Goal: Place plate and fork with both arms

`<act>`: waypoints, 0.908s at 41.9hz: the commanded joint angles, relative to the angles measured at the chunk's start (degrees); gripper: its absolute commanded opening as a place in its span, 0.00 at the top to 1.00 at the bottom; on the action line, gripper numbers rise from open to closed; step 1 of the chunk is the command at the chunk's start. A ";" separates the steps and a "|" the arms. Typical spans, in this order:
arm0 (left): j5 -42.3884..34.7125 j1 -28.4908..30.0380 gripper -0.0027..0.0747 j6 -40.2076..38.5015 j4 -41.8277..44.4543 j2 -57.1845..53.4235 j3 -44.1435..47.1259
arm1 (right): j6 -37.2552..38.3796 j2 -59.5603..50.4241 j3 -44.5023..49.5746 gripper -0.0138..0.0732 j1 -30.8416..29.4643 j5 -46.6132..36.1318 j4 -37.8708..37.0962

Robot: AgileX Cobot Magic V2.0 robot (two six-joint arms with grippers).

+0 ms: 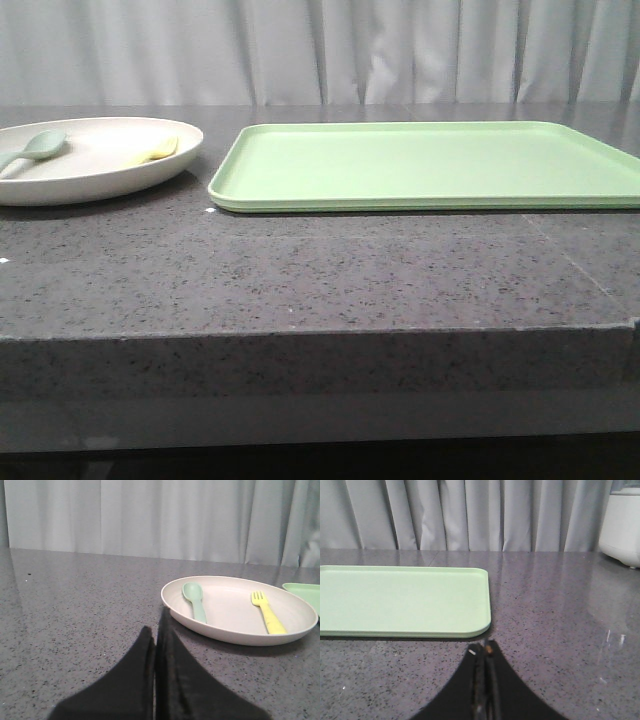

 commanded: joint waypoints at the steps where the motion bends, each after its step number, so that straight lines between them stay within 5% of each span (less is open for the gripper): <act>1: -4.77 -0.40 0.99 -0.35 -0.47 -1.16 0.17 | -0.10 -1.03 -0.17 0.92 -0.41 -5.28 0.13; 30: -4.88 -0.40 0.99 -0.35 -0.47 -1.16 0.17 | -0.10 -1.03 -0.17 0.92 -0.41 -5.66 0.13; 38: -11.67 -0.40 0.99 -0.35 -0.47 -1.16 -0.91 | -0.10 -1.03 -1.61 0.92 -0.36 -9.67 0.19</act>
